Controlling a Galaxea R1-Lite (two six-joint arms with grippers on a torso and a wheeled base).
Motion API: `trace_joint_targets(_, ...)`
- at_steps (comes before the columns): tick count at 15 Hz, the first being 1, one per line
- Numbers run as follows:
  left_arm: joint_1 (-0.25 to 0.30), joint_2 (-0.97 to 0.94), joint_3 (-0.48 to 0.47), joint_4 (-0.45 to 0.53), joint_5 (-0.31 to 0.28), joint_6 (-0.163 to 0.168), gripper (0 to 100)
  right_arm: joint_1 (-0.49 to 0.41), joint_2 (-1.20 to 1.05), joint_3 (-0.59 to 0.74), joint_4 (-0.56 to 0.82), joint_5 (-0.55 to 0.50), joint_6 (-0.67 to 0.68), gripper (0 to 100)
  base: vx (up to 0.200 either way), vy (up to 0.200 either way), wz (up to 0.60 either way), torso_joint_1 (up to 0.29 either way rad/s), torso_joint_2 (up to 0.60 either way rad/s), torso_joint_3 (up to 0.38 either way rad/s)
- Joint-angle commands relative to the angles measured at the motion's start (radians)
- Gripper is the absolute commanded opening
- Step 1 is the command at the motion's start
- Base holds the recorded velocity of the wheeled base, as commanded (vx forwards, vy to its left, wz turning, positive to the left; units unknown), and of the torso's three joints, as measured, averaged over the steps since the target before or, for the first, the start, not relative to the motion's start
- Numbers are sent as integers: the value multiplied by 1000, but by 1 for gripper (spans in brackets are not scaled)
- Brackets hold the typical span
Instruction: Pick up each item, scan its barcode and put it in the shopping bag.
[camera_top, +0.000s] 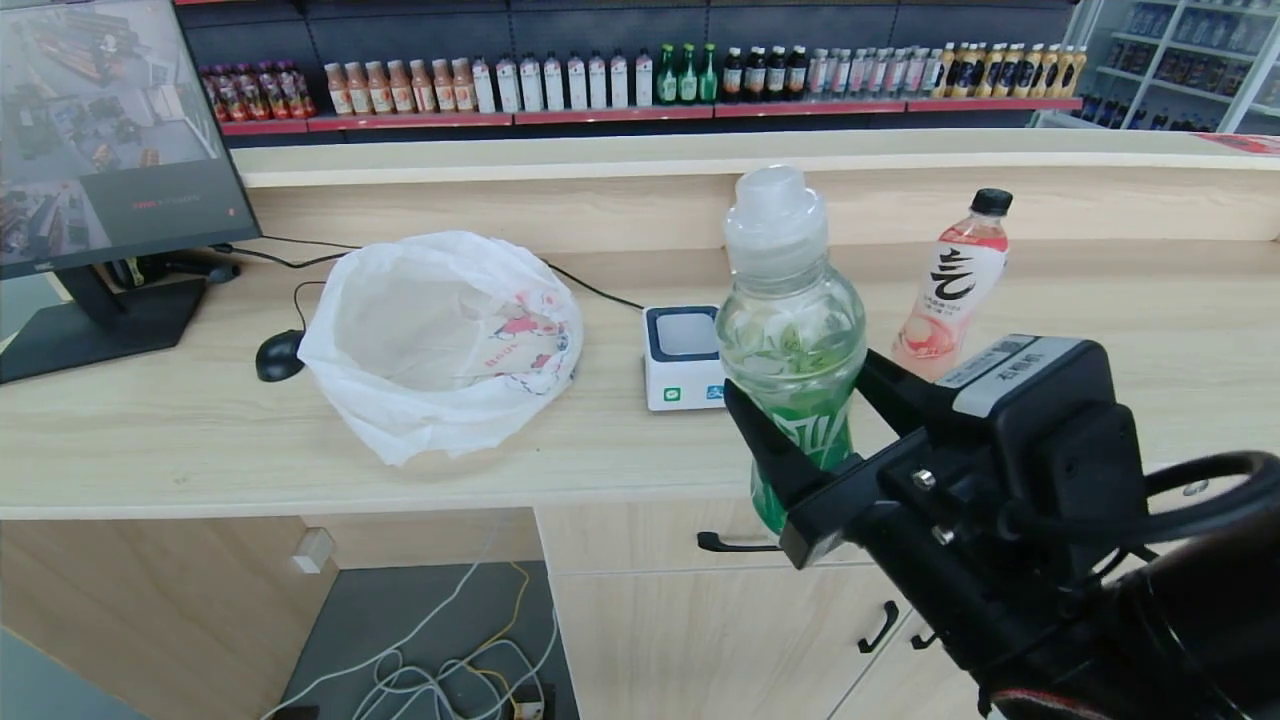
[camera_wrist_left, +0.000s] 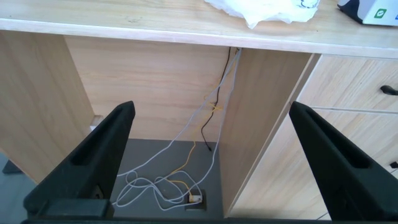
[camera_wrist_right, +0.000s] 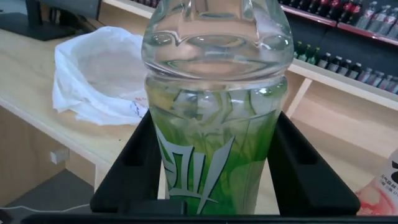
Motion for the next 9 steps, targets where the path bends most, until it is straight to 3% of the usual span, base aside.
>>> trace_joint_targets(1,1,0,0,-2,0,0,100,47,-4,4,0,1,1,0,0,0,0,0,0,0)
trace_joint_targets(5,1,0,0,-2,0,0,100,150,7,0,0,1,-19,0,0,0,0,0,0,0)
trace_joint_targets(9,1,0,0,0,0,0,100,279,8,-7,0,1,-191,0,0,0,0,0,0,0)
